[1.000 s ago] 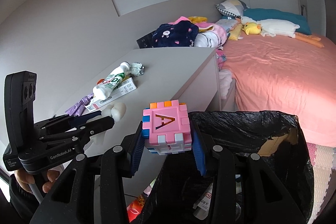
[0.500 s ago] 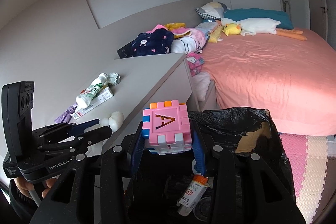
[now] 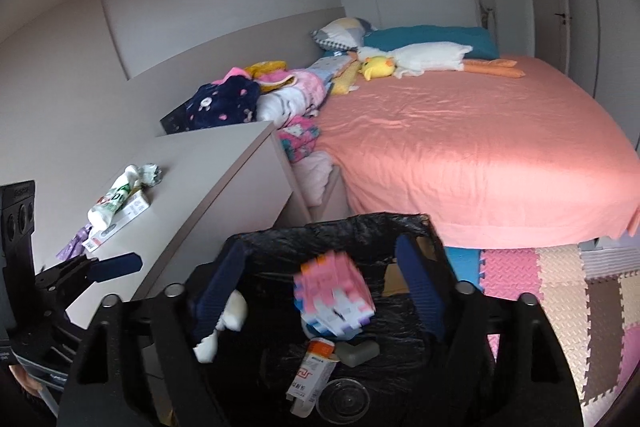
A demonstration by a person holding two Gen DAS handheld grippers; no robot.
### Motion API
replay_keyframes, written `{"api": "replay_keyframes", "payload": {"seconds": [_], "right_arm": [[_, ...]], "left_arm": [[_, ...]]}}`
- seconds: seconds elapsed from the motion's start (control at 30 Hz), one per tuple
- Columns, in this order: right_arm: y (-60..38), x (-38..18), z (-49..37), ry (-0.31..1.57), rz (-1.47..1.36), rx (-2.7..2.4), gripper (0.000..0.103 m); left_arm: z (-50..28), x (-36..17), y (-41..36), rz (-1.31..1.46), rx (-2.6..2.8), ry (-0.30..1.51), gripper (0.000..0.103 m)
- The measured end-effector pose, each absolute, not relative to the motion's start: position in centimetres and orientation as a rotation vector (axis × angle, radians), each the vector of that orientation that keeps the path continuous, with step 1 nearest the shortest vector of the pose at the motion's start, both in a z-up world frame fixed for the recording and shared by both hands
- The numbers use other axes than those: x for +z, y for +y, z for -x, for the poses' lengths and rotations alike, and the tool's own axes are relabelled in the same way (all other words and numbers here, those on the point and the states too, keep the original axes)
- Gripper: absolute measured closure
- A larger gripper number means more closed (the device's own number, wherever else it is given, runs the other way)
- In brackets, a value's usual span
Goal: Collect trash
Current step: 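Open both tools to drop the sponge and pink cube into the bag, then move both open tools back to the desk toward the purple bag and bottle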
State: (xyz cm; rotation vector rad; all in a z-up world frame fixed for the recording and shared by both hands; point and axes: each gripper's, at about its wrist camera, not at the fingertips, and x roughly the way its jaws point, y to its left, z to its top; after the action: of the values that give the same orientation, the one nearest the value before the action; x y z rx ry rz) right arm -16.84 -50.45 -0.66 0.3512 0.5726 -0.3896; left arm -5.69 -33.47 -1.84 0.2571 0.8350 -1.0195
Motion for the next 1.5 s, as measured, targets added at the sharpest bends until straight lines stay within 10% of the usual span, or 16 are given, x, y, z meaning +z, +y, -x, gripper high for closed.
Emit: {"api": "replay_keyframes", "payload": {"seconds": [1.5], "right_arm": [[-41.0,-0.8,6.6,0.598,-0.319,-0.152,0.019]], "left_arm": [[-3.0,-1.8,-19.4,-0.105,-0.754,0.840,0.006]]}}
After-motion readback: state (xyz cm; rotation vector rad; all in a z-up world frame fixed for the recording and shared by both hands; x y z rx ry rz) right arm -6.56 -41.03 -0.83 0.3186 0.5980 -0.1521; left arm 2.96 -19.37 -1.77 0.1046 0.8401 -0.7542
